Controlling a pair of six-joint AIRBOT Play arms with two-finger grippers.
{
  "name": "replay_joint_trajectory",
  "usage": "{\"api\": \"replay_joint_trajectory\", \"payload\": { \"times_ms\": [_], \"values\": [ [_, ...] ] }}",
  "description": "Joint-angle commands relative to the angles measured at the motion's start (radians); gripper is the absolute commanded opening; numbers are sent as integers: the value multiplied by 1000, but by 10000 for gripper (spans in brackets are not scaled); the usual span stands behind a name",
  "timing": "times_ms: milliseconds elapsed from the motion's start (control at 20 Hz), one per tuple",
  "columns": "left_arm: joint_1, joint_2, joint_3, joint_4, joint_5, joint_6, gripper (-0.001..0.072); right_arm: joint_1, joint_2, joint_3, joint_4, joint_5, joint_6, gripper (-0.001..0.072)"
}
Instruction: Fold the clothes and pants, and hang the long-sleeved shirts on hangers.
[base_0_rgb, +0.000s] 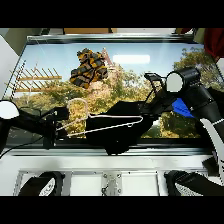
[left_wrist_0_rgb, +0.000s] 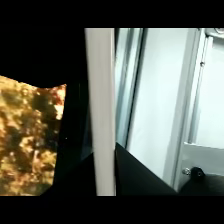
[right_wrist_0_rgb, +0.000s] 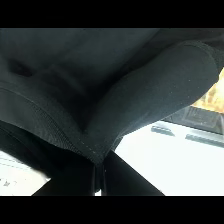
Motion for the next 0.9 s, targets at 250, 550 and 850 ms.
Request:
{"api": "replay_joint_trajectory", "payload": {
  "times_ms": [250, 550, 850],
  "values": [
    [0, -54, 113, 35, -19, -4, 18, 1, -1, 0, 0, 0, 0, 22],
    [-3, -97, 113, 49, -6, -5, 18, 1, -1, 0, 0, 0, 0, 22],
    [-46, -171, 113, 48, 11, -5, 18, 1, -1, 0, 0, 0, 0, 22]
  ]
}}
